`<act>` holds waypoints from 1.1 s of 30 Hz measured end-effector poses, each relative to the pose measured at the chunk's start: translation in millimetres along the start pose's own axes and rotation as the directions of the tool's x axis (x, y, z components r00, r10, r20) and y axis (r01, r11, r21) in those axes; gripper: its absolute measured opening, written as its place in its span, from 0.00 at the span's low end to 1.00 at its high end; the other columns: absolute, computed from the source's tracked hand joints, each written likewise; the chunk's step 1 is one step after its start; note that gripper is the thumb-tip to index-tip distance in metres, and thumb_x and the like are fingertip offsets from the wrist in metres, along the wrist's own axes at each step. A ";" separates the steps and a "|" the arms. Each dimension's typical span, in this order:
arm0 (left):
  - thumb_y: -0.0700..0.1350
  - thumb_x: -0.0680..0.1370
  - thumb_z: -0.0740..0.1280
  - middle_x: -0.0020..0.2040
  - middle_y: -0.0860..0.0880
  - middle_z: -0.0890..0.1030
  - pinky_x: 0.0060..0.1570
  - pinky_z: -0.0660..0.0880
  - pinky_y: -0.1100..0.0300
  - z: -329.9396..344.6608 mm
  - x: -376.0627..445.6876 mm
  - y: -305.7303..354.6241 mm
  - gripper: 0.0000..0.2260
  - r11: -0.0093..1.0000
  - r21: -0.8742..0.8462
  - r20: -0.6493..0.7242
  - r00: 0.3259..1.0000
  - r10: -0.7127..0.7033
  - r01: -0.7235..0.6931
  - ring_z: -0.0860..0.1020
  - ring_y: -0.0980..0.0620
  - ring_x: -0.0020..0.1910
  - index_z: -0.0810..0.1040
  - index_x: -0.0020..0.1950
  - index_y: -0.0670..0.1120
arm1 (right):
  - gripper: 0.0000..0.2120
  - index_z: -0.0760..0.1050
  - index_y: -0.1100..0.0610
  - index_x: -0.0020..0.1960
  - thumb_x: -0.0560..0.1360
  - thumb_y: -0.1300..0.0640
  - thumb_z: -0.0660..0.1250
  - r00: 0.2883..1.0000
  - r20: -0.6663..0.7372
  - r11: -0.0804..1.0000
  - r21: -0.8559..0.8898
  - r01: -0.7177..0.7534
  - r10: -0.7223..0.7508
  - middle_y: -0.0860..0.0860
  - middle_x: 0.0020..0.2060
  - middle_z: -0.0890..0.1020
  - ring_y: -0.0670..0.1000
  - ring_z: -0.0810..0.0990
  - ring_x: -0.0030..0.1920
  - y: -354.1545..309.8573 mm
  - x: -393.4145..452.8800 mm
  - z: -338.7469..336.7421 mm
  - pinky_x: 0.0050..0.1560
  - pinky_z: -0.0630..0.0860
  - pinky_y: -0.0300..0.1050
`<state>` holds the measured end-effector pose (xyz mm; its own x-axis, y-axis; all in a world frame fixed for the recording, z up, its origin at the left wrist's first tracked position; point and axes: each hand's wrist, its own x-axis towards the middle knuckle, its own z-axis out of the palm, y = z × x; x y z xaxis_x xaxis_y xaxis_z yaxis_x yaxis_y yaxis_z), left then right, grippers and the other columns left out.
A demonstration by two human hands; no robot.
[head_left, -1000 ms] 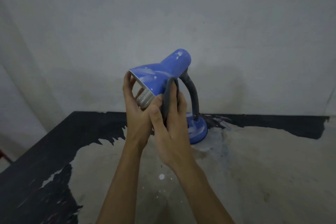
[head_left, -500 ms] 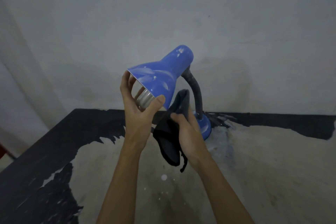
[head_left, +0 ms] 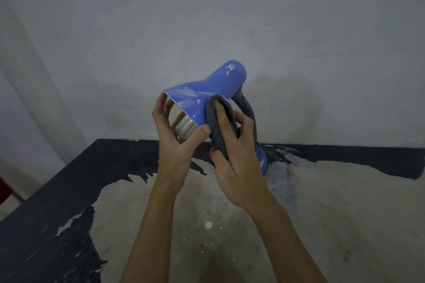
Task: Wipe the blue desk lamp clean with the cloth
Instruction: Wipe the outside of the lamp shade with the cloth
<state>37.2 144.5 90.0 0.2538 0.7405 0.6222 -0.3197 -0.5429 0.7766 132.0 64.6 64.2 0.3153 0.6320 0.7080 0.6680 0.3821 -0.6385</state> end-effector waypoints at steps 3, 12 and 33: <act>0.50 0.67 0.74 0.75 0.51 0.64 0.56 0.75 0.68 -1.1 0.3 -2.3 0.45 1.000 0.006 -0.010 1.000 -0.003 0.003 0.72 0.63 0.68 0.55 0.79 0.46 | 0.38 0.42 0.36 0.80 0.82 0.59 0.59 0.985 0.100 0.989 0.039 -0.142 0.137 0.44 0.68 0.64 0.40 0.74 0.57 5.9 -5.2 2.1 0.52 0.75 0.27; 0.47 0.68 0.74 0.73 0.52 0.64 0.53 0.76 0.71 1.5 -1.4 4.9 0.44 1.000 -0.023 0.028 1.000 0.014 -0.014 0.73 0.69 0.65 0.54 0.78 0.44 | 0.40 0.40 0.38 0.80 0.81 0.63 0.59 0.996 0.053 0.996 0.035 -0.076 0.074 0.44 0.64 0.65 0.46 0.77 0.52 1.0 -0.2 -3.2 0.49 0.79 0.37; 0.54 0.66 0.75 0.73 0.52 0.66 0.51 0.77 0.70 16.1 0.4 11.8 0.44 0.999 -0.022 -0.040 0.999 -0.032 0.031 0.76 0.66 0.62 0.56 0.77 0.53 | 0.36 0.48 0.42 0.82 0.78 0.58 0.57 0.999 -0.002 0.997 -0.065 -0.043 0.043 0.48 0.58 0.66 0.45 0.73 0.44 13.4 6.1 -16.3 0.46 0.78 0.49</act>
<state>48.3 132.0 101.0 0.2269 0.7727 0.5929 -0.3322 -0.5108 0.7929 153.8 62.6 64.9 0.3452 0.6467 0.6802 0.6962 0.3097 -0.6476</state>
